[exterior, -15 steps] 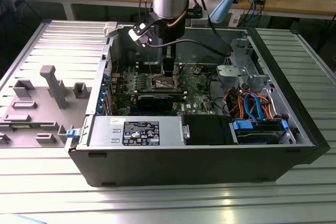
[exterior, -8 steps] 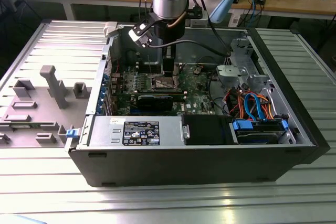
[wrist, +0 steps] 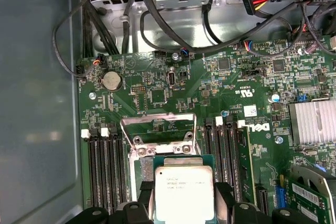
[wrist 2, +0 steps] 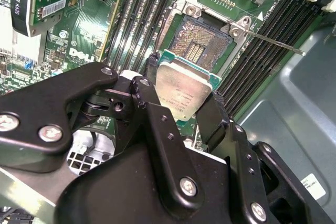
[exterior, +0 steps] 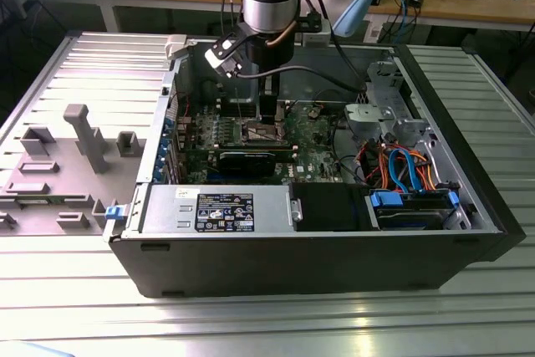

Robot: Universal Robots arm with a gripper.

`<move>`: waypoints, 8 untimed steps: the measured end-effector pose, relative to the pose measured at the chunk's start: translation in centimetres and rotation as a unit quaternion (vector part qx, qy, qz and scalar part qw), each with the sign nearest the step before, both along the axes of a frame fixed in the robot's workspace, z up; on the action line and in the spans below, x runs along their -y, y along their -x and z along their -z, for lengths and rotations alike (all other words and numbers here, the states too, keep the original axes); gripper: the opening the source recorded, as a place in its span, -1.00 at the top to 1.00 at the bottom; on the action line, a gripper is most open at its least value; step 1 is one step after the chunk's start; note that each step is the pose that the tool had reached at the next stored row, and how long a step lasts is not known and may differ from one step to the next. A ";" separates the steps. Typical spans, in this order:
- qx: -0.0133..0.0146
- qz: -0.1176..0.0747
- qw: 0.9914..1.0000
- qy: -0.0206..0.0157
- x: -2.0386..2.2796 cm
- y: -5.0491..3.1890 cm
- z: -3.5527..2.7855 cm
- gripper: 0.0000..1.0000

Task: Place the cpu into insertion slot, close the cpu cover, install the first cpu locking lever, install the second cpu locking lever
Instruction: 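Place the cpu into insertion slot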

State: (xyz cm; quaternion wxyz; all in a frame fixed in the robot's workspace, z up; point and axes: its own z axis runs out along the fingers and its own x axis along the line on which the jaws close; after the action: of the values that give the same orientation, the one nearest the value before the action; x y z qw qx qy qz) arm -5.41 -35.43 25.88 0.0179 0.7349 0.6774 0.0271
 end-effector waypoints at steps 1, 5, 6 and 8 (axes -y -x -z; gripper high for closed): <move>0.000 0.000 1.000 0.000 0.00 0.00 0.01 -0.09; 0.000 -0.001 1.000 0.000 -0.02 0.01 0.03 -0.09; 0.000 -0.001 1.000 0.000 -0.03 0.02 0.03 -0.09; 0.000 -0.010 1.000 0.001 -0.06 0.02 0.05 -0.09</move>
State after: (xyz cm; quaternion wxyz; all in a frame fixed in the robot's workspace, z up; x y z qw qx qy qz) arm -5.43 -35.37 25.83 0.0181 0.7280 0.6848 0.0269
